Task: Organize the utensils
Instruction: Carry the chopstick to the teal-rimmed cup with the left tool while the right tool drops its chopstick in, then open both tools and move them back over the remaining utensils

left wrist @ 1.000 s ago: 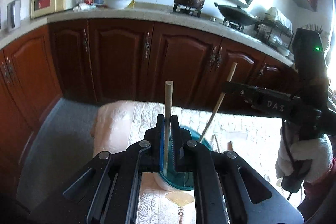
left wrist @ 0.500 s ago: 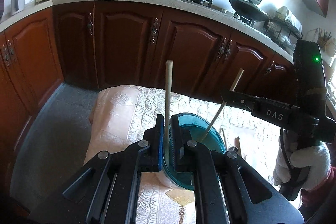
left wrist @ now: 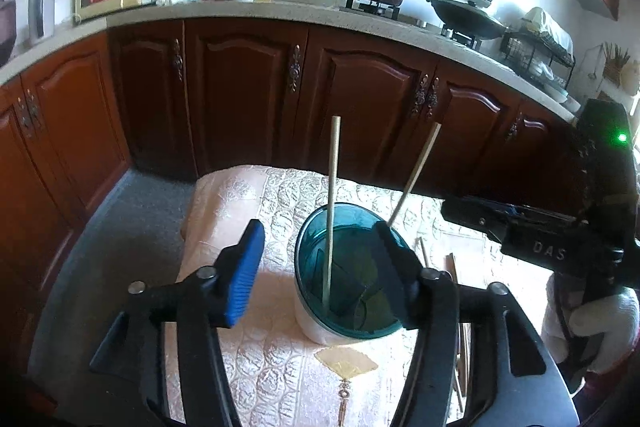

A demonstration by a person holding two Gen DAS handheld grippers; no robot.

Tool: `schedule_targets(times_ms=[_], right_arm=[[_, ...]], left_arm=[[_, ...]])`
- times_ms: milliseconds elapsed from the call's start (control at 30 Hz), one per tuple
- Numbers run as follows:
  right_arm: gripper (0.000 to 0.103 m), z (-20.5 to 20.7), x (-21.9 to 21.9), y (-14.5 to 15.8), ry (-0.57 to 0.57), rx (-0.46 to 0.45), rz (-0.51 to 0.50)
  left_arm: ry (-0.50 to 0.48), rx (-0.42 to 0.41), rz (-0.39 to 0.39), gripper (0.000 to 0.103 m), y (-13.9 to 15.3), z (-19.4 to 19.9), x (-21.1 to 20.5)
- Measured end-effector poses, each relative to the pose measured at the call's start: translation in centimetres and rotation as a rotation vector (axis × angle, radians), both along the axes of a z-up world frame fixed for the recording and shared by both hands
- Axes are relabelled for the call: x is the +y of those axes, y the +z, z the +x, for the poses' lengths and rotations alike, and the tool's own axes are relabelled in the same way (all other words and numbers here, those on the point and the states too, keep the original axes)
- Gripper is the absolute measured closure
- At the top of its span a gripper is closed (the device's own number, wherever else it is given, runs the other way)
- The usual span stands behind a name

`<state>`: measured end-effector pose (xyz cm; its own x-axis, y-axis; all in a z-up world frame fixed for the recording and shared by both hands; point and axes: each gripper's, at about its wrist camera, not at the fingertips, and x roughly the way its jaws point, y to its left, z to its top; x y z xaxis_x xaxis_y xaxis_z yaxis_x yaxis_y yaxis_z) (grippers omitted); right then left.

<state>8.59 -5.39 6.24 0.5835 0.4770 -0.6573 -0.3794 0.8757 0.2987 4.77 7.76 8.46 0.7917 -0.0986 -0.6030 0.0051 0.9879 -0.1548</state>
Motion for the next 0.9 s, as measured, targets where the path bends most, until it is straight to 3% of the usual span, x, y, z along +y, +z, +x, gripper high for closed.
schedule_targets(times_ms=[100,400,900], right_arm=[[0.062,-1.9,-1.1,0.3,-0.027,-0.013,0.008],[0.060,-7.5,-4.7,0.5,-0.115,-0.049,-0.041],[0.059,-13.2,-11.5,-2.5,-0.239,-0.001,-0.089]], left_arm=[[0.003,-0.025,0.018,0.047,0.4,-1.1,-0.8],[-0.039,-0.027,0.049,0.047,0.0,-3.4,-4.6],[-0.131,0.054,0.084,0.047,-3.0,-4.8,-10.8]])
